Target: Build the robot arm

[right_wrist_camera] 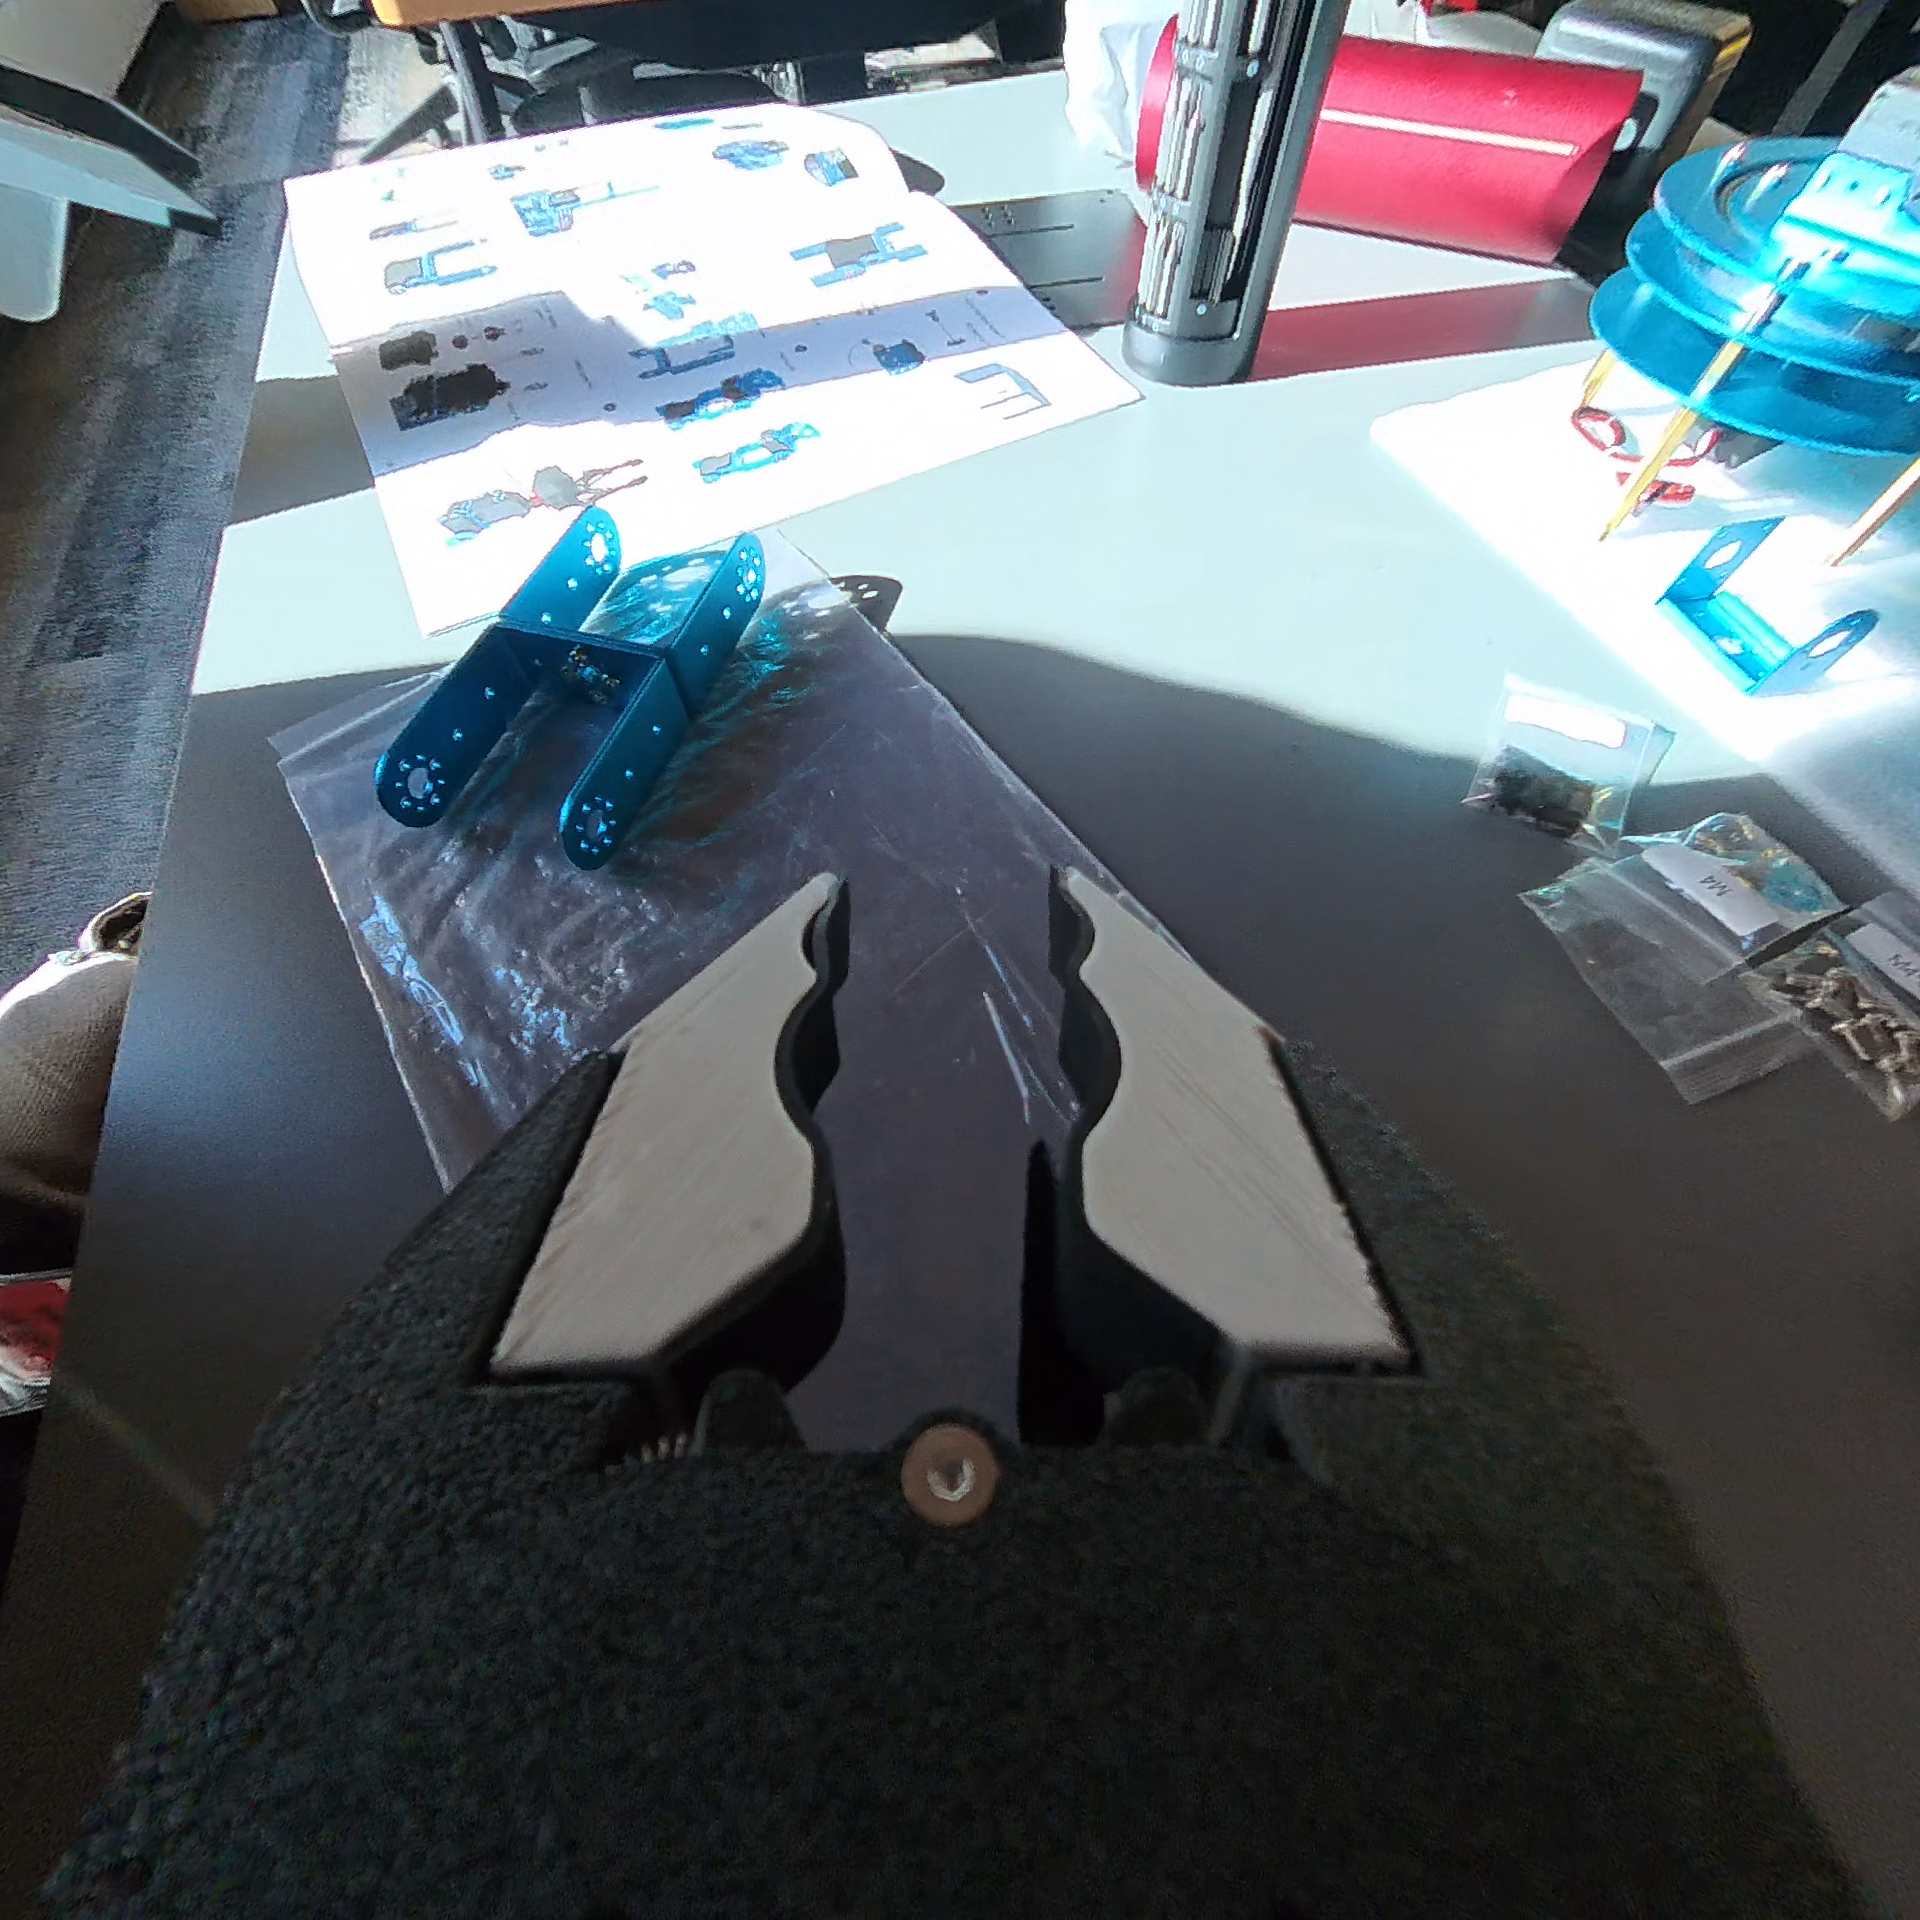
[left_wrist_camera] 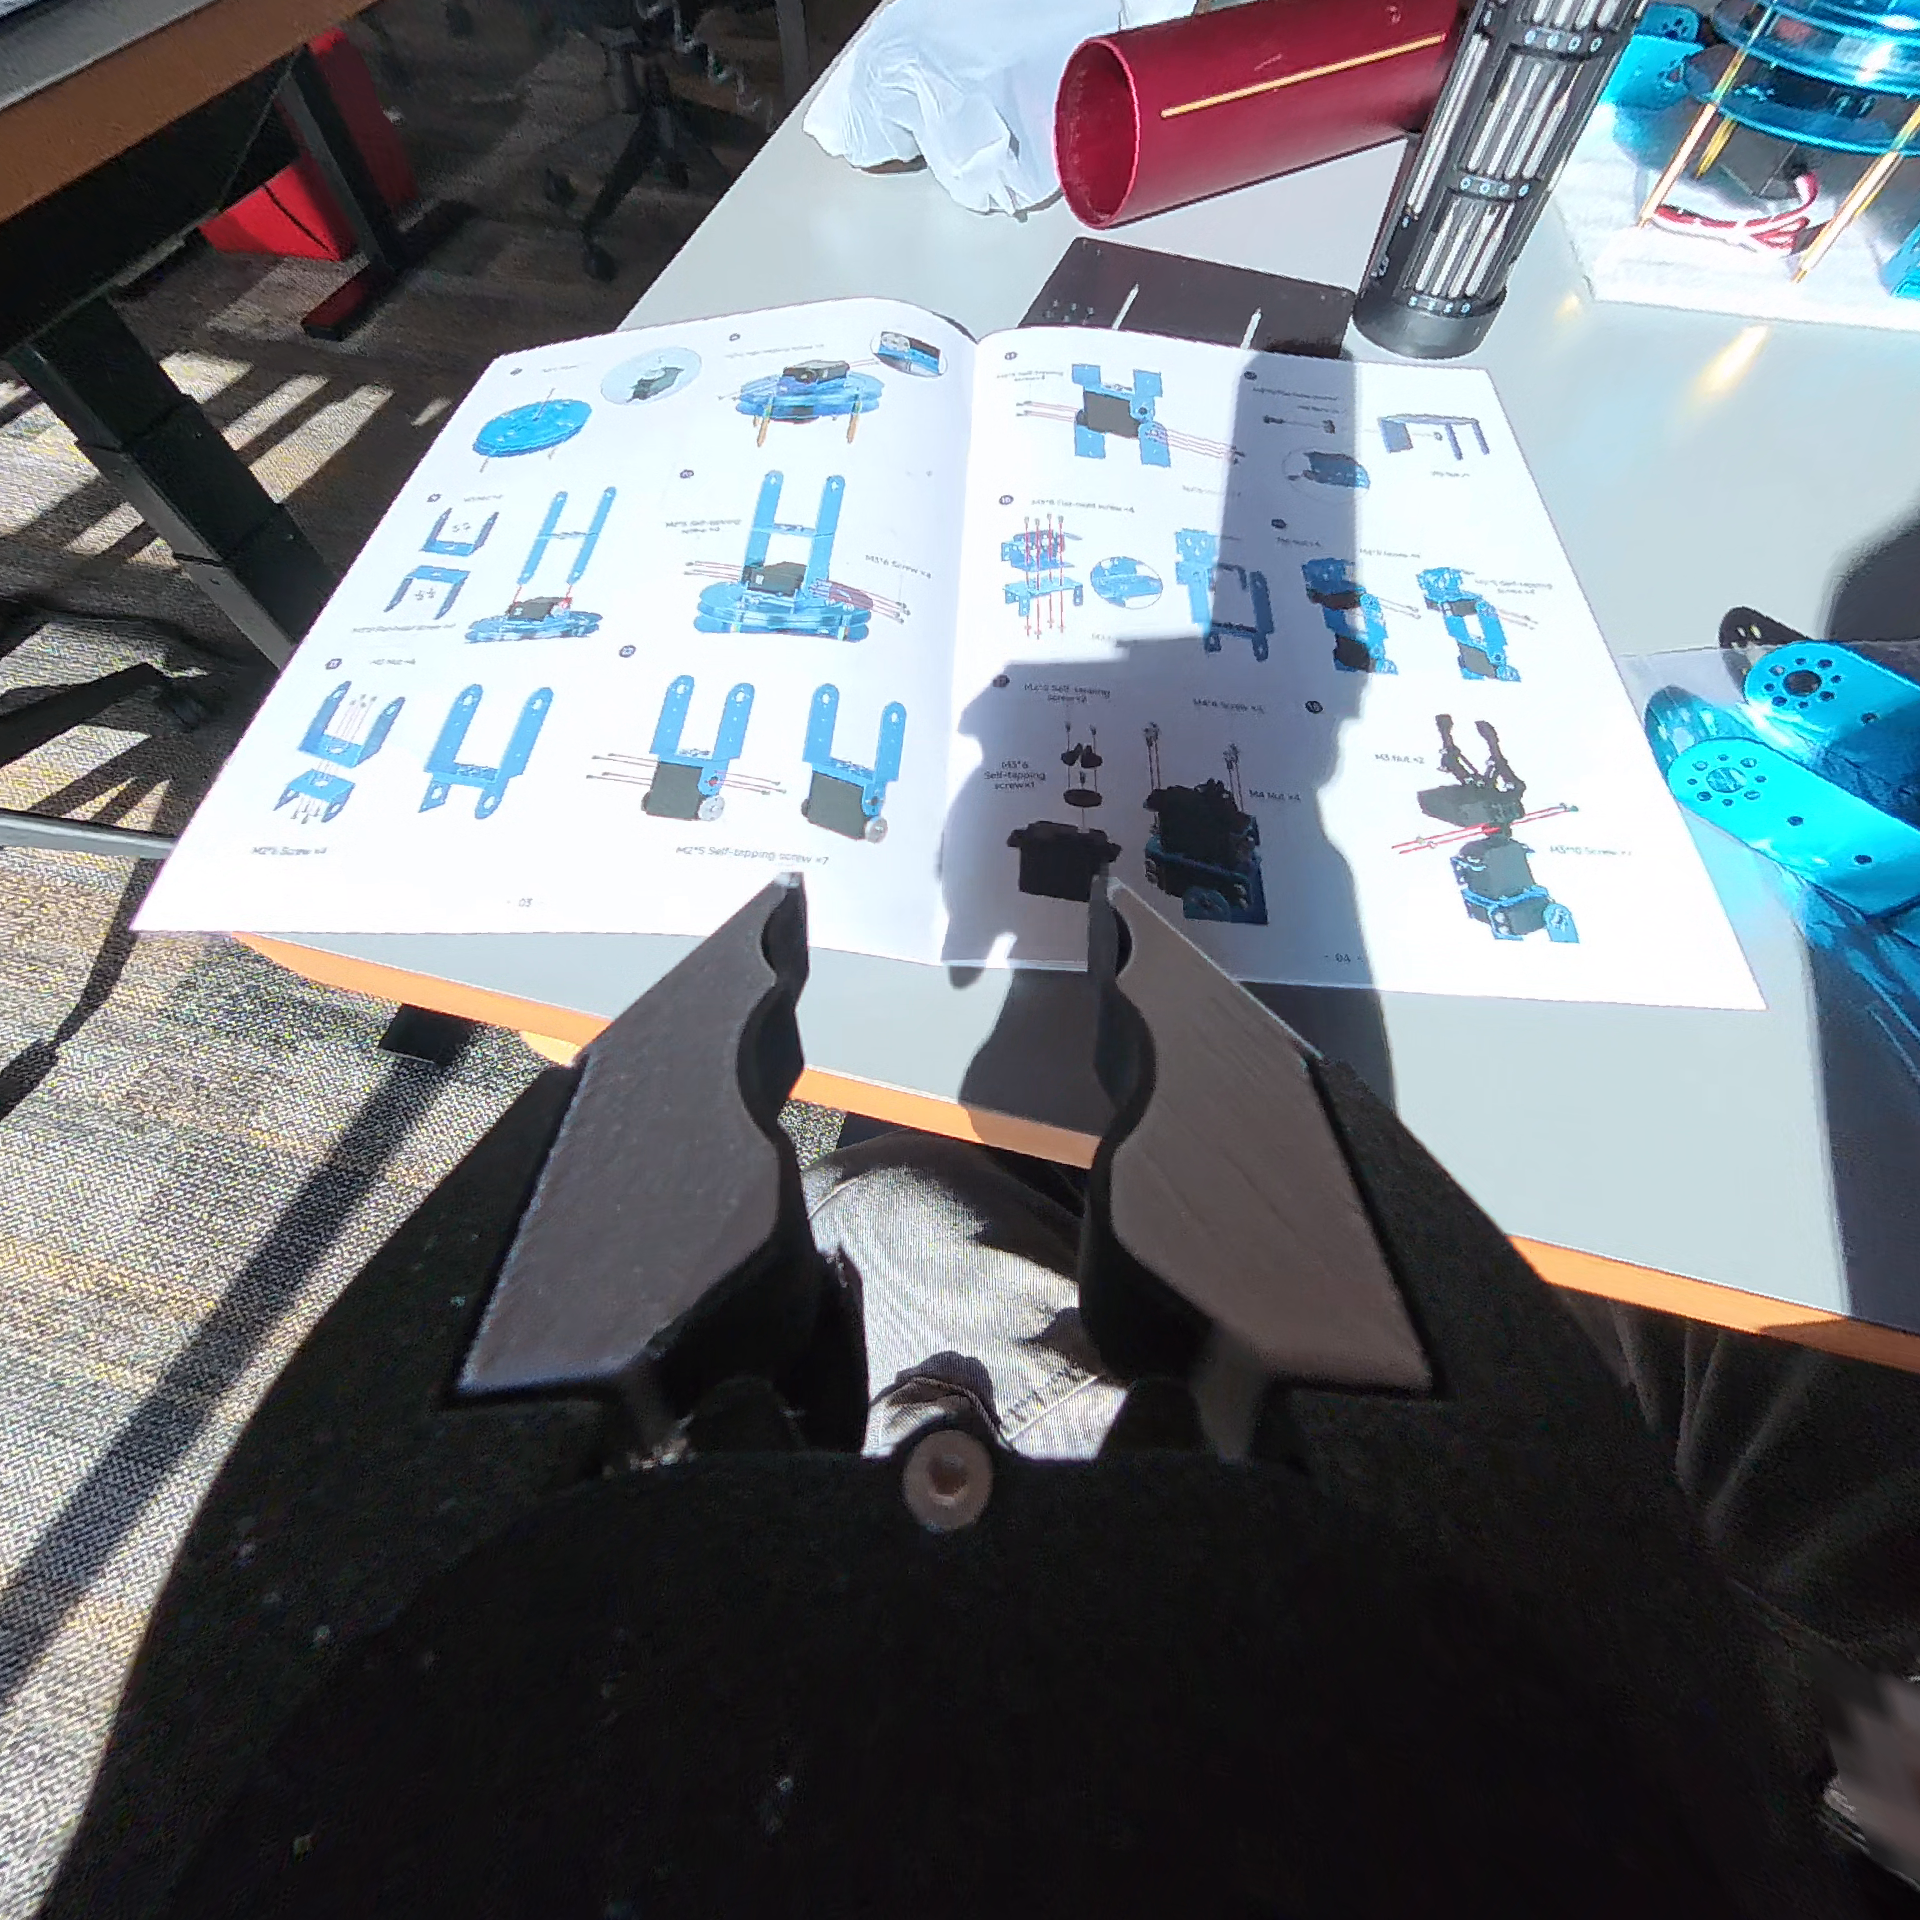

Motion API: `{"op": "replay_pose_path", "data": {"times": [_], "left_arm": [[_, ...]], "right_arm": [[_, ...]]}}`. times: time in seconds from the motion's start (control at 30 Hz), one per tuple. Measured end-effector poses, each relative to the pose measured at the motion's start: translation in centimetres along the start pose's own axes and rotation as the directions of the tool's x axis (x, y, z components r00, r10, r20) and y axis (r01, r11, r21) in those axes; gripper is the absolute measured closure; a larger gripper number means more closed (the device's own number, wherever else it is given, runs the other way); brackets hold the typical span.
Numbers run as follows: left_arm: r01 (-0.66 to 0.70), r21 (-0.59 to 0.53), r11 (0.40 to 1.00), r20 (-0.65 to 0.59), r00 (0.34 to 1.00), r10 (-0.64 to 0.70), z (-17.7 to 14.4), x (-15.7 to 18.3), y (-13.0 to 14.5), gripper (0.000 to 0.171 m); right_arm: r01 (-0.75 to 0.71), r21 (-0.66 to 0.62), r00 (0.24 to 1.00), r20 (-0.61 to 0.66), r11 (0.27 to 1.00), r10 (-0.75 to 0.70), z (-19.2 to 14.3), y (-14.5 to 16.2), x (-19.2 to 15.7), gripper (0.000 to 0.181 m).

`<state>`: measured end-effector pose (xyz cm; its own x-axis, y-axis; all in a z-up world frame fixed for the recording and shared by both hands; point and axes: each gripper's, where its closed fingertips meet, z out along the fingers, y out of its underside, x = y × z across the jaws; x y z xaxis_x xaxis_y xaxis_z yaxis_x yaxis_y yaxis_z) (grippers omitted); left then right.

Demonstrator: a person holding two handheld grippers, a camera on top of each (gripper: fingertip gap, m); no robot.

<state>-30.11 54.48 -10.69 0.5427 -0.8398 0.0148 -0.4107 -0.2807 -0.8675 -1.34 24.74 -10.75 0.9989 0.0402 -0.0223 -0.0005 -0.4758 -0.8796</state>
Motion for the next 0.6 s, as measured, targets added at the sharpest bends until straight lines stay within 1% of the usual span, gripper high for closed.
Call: {"op": "replay_pose_path", "data": {"times": [0.07,0.17,0.2,0.27,0.3,0.37,0.43,0.5,0.57,0.6], "left_arm": [[0.004,-0.009,1.000,-0.022,1.000,-0.004,0.0,0.7,0.4,0.118],[0.019,-0.023,1.000,-0.161,0.987,-0.022,0.3,4.4,0.7,0.119],[0.024,-0.022,0.999,-0.211,0.977,-0.028,0.4,5.9,0.7,0.119],[0.004,-0.026,1.000,-0.292,0.956,-0.011,0.5,8.7,0.5,0.119],[-0.014,-0.023,1.000,-0.311,0.950,0.006,0.5,9.8,0.4,0.119],[-0.053,-0.018,0.998,-0.349,0.936,0.043,0.6,11.9,0.2,0.120],[-0.076,-0.010,0.997,-0.401,0.914,0.066,0.6,14.2,0.1,0.120],[-0.102,-0.009,0.995,-0.441,0.893,0.087,0.5,16.1,0.2,0.120],[-0.130,0.003,0.991,-0.463,0.878,0.117,0.3,17.6,0.3,0.120],[-0.137,0.014,0.990,-0.475,0.871,0.127,0.1,18.3,0.2,0.120]], "right_arm": [[-0.005,-0.021,1.000,0.025,1.000,0.005,0.4,0.4,-0.4,0.143],[0.006,-0.039,0.998,0.060,0.999,-0.003,0.6,0.4,-1.3,0.139],[-0.021,-0.044,0.993,0.116,0.999,0.026,0.7,0.2,-2.2,0.135],[-0.100,-0.113,0.955,0.270,0.989,0.127,1.2,-0.4,-5.1,0.119],[-0.107,-0.122,0.945,0.295,0.987,0.139,1.6,-1.1,-6.2,0.120],[-0.046,-0.146,0.945,0.314,0.988,0.091,3.0,-2.0,-8.4,0.122],[0.022,-0.253,0.954,0.296,0.967,0.056,4.7,-1.1,-9.9,0.124],[0.075,-0.325,0.972,0.236,0.943,0.004,6.1,0.0,-10.1,0.129],[0.068,-0.346,0.982,0.189,0.936,-0.001,7.2,0.3,-10.1,0.144],[0.050,-0.345,0.987,0.163,0.937,0.007,7.6,0.2,-10.0,0.149]]}}
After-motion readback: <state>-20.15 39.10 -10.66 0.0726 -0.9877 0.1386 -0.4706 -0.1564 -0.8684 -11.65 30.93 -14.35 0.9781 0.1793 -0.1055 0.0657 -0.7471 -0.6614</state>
